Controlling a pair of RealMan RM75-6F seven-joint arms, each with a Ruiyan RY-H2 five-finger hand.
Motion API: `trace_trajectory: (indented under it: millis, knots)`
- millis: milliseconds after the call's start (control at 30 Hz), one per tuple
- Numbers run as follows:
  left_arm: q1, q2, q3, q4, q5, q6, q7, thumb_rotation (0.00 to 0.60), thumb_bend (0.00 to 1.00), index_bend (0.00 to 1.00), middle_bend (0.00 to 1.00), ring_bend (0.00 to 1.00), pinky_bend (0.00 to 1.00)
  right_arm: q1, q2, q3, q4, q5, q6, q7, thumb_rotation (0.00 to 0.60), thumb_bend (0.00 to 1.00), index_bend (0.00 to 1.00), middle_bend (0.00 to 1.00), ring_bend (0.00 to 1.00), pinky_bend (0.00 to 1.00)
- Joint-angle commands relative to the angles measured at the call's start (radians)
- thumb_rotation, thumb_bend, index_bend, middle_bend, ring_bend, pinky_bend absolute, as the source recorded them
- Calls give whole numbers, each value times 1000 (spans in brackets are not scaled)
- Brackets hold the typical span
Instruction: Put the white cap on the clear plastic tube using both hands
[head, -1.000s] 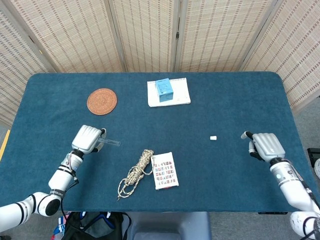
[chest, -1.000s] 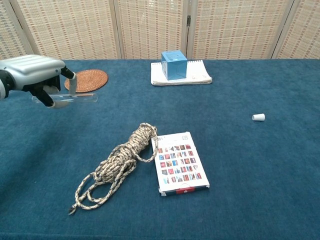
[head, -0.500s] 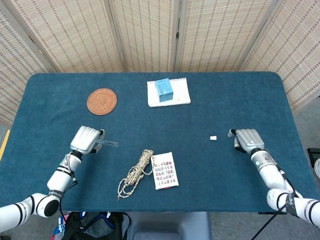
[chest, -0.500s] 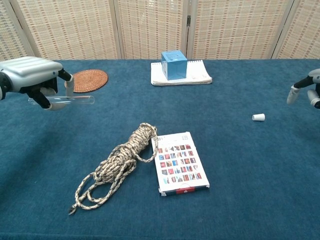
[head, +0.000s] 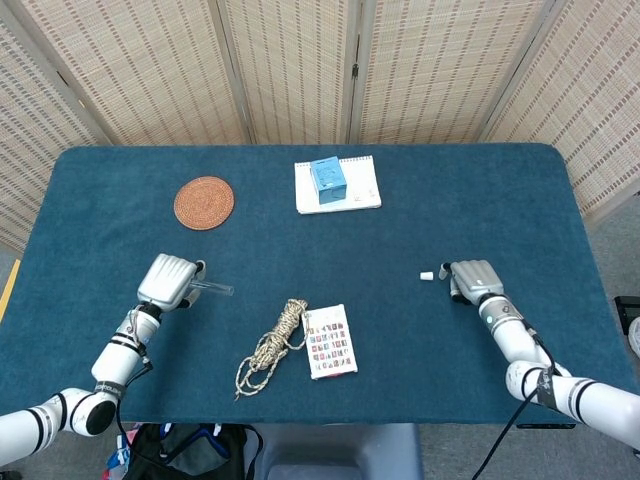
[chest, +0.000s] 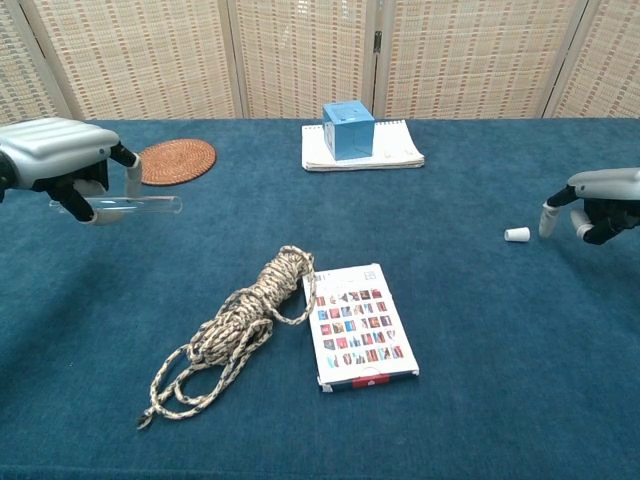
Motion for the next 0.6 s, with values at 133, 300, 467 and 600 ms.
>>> trace_trajectory:
  millis: [133,300,467,600]
  knots:
    - [4,0,3,6,2,0,-5,600,343,615,1000,948,1000,23,-31,-3,33,-1,-15,16,600,889,299,1000,1000,930]
    - [6,-1,6,13,4,-4,-12,600,343,615,1000,948,1000,34,-37,-1,30,-20,-7,26,600,888,299,1000,1000,930]
    - [8,-3,7,19,8,-6,-19,600,343,615,1000,950,1000,40,-25,-1,-3,-44,13,29,600,888,299,1000,1000,930]
    - [8,-5,8,22,11,-7,-22,600,343,615,1000,950,1000,46,-15,-4,-32,-54,30,23,600,888,299,1000,1000,930]
